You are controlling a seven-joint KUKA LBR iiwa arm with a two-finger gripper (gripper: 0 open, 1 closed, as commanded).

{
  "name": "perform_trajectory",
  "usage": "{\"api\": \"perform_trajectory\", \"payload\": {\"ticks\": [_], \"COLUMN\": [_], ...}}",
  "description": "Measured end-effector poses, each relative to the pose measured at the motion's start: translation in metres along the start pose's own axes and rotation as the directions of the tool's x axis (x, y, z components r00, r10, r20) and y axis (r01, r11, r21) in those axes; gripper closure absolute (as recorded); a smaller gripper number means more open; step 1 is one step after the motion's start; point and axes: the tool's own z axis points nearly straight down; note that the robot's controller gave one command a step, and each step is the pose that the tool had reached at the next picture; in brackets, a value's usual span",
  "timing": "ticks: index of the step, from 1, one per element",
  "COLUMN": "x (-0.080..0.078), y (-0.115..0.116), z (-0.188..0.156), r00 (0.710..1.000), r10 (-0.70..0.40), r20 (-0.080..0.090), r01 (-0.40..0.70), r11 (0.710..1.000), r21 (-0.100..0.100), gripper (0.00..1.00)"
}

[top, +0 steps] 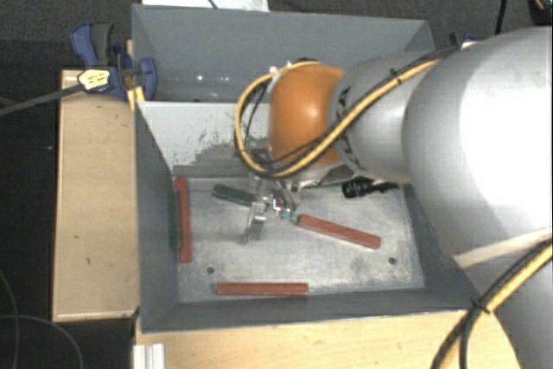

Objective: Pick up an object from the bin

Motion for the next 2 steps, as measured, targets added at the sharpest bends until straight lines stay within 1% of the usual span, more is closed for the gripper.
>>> {"api": "perform_trajectory", "payload": {"ticks": [1,2], "x": [0.000,0.004], "y": [0.000,0.000], "z": [0.000,-0.150], "r00": [1.000,0.998], "r10": [0.003,0.062], "r20": [0.001,0.008], "r01": [-0.003,-0.062], "r11": [1.000,0.998], "r21": [0.000,-0.004], "gripper": [1.00,1.00]}}
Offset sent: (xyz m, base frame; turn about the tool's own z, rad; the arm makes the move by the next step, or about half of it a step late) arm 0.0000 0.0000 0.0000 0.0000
